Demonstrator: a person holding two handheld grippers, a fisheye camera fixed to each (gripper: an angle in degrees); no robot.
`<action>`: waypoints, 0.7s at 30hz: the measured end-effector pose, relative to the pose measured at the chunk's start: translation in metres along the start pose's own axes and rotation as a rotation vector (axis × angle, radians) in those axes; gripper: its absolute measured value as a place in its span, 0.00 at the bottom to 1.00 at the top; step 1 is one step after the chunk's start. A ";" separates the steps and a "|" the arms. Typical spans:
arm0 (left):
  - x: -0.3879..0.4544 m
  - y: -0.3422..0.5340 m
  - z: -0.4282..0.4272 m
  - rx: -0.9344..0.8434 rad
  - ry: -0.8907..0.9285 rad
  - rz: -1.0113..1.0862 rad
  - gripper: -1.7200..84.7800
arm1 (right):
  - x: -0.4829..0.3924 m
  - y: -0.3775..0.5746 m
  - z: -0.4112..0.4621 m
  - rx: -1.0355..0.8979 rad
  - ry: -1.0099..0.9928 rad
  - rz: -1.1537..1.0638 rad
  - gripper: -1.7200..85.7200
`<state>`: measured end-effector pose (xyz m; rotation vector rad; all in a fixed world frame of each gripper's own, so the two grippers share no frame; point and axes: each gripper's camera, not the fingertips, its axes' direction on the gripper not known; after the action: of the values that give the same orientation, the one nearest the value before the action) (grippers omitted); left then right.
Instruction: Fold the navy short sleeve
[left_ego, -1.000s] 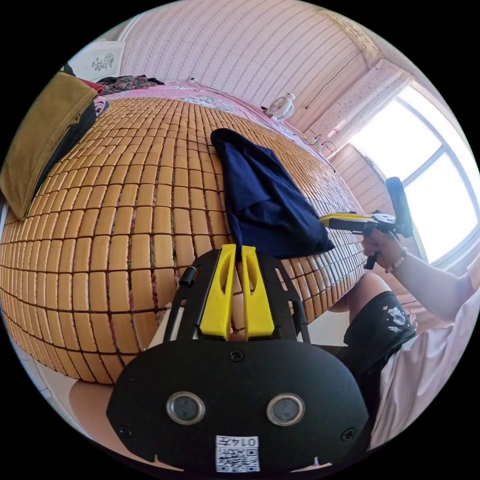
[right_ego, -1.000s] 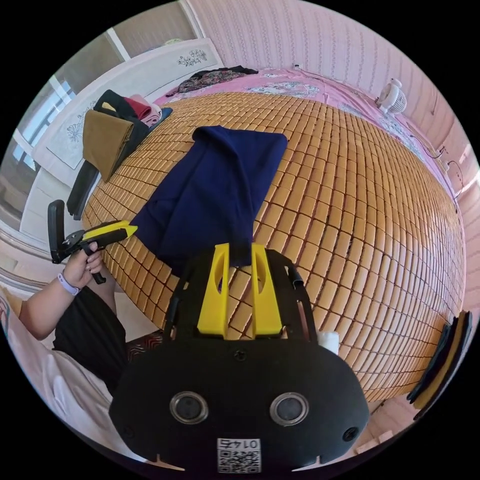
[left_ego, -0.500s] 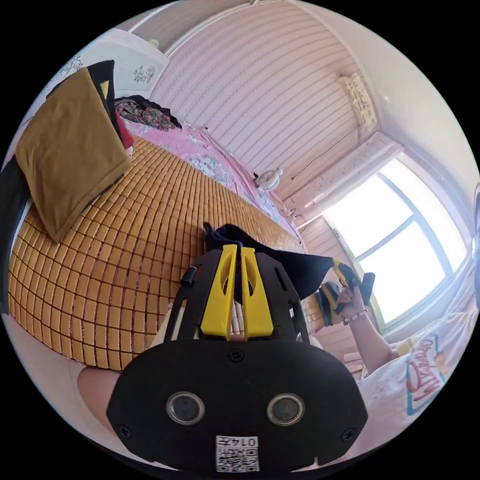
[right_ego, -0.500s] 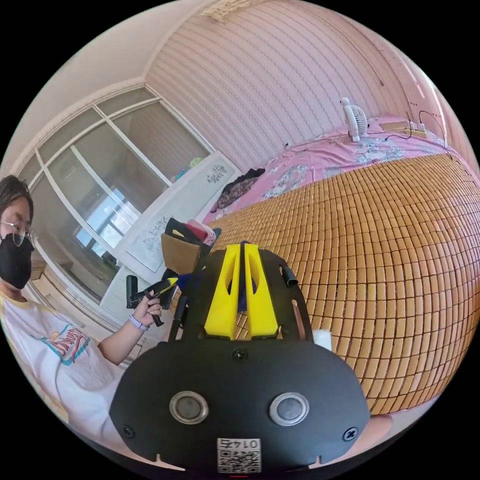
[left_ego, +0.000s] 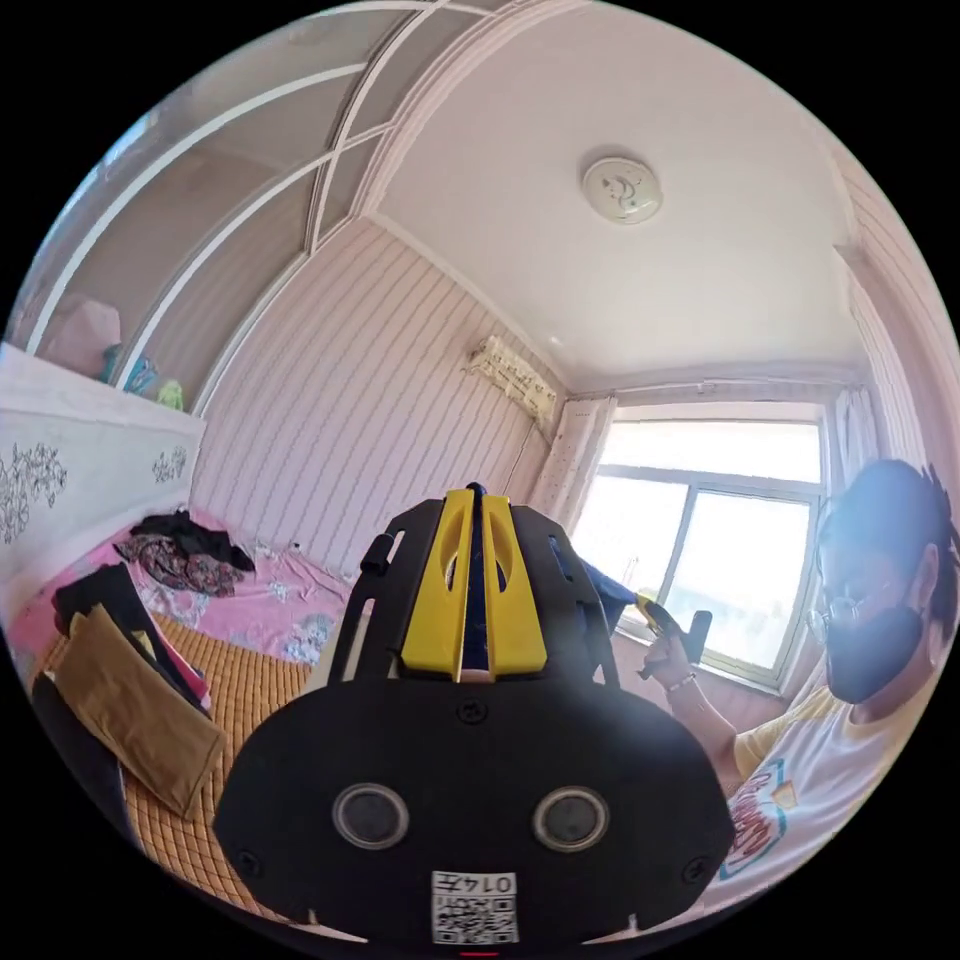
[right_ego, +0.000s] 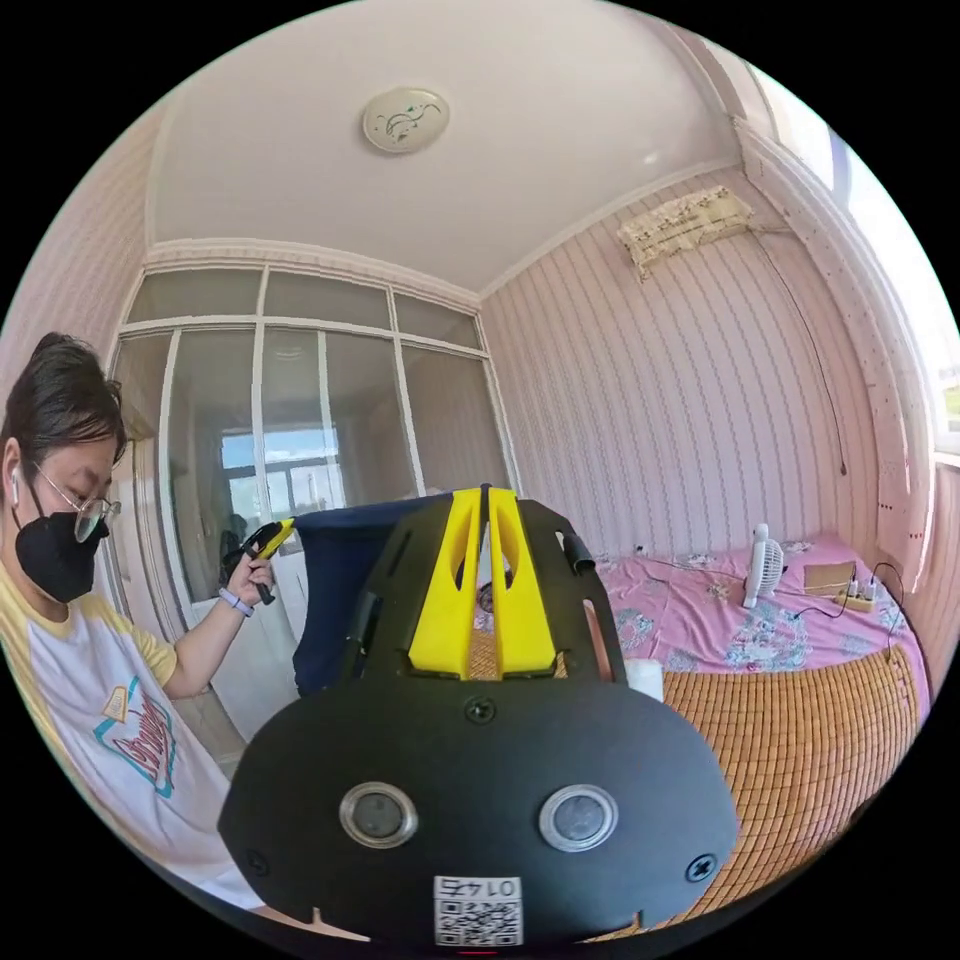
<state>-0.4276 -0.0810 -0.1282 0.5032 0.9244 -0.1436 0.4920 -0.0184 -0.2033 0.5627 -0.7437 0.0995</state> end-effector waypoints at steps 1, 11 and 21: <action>0.014 -0.008 -0.007 0.029 -0.015 0.025 0.01 | -0.010 -0.011 -0.006 -0.002 0.010 -0.040 0.02; 0.066 -0.024 -0.054 0.110 0.134 0.055 0.01 | -0.058 -0.039 -0.079 0.023 0.062 -0.189 0.03; 0.084 -0.073 -0.024 0.073 0.110 0.154 0.01 | -0.062 -0.089 -0.100 0.042 0.026 -0.263 0.02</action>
<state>-0.4184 -0.1255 -0.2320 0.6530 0.9869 -0.0104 0.5325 -0.0350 -0.3438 0.6932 -0.6376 -0.1209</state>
